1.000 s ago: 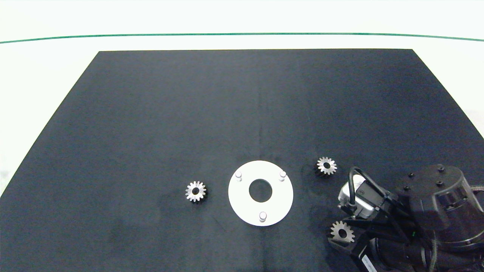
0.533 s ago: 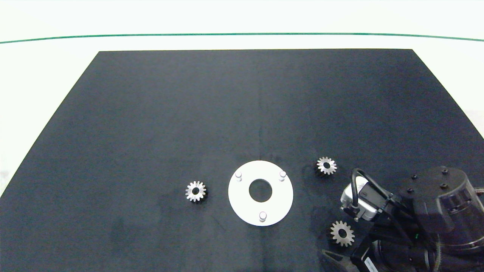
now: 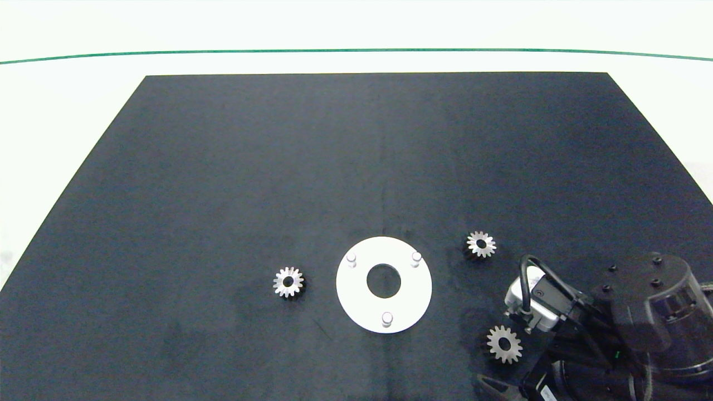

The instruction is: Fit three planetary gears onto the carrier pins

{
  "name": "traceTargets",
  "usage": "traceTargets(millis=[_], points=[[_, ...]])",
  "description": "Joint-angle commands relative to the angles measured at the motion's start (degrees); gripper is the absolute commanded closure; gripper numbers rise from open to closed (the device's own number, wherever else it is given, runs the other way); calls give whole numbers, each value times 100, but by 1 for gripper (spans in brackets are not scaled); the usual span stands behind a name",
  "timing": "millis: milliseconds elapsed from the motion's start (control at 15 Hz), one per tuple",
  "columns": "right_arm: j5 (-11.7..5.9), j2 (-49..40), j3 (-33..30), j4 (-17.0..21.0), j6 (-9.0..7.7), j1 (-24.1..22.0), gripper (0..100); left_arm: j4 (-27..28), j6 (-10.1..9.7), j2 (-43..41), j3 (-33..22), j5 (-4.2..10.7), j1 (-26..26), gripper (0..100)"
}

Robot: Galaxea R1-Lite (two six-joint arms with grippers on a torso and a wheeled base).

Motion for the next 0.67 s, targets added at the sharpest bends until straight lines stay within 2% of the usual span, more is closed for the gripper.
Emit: traceTargets(millis=[67, 667], points=[[-6, 41, -24, -30, -4, -7, 7, 14, 2, 5, -16, -2, -7, 0], [11, 68, -24, -57, 14, -33, 25, 14, 2, 5, -42, 7, 1, 0]])
